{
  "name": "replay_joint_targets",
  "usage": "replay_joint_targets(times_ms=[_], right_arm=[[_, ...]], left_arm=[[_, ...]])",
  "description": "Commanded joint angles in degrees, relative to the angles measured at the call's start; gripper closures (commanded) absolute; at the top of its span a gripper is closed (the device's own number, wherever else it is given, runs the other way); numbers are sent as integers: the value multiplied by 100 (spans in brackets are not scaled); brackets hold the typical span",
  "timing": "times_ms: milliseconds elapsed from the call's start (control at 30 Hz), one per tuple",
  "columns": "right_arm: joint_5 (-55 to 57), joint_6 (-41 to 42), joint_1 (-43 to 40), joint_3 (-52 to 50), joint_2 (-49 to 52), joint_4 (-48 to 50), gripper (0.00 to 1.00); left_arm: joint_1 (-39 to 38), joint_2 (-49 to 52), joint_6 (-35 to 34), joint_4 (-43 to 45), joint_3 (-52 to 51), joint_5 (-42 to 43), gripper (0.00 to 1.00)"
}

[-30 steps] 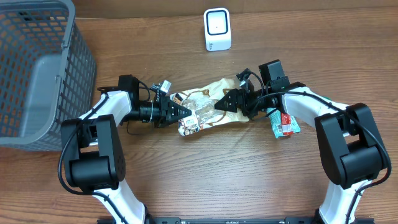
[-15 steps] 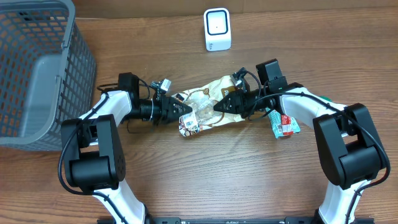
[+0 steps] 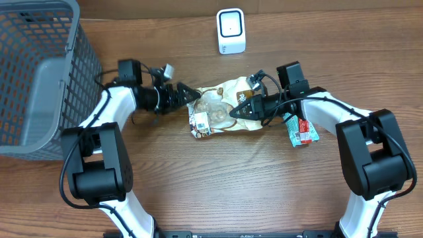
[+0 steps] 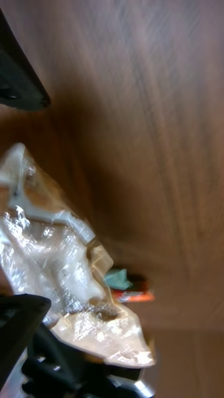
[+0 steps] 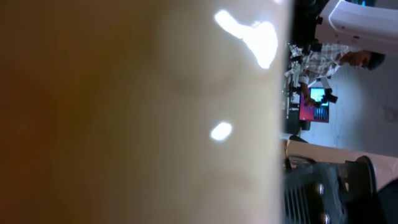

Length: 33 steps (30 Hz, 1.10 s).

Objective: Scan the item barcode
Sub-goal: 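Open the left gripper and retract it left toward the basket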

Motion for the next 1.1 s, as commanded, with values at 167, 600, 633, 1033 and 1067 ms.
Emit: replay_joint_targets(times_ms=[167, 600, 633, 1033, 1067], right_arm=[[-96, -647, -46, 92, -367, 9, 96], [365, -645, 26, 92, -909, -323, 92], [522, -643, 48, 92, -909, -407, 92], [2225, -85, 669, 90, -909, -1067, 76], [2273, -87, 695, 87, -909, -1069, 71]], left_arm=[[164, -284, -157, -651, 868, -1351, 14], [284, -422, -866, -1010, 981, -3314, 0], [282, -422, -866, -1049, 981, -3381, 0], [229, -422, -391, -1902, 981, -2496, 0], [229, -422, -374, -1969, 981, -2492, 0]])
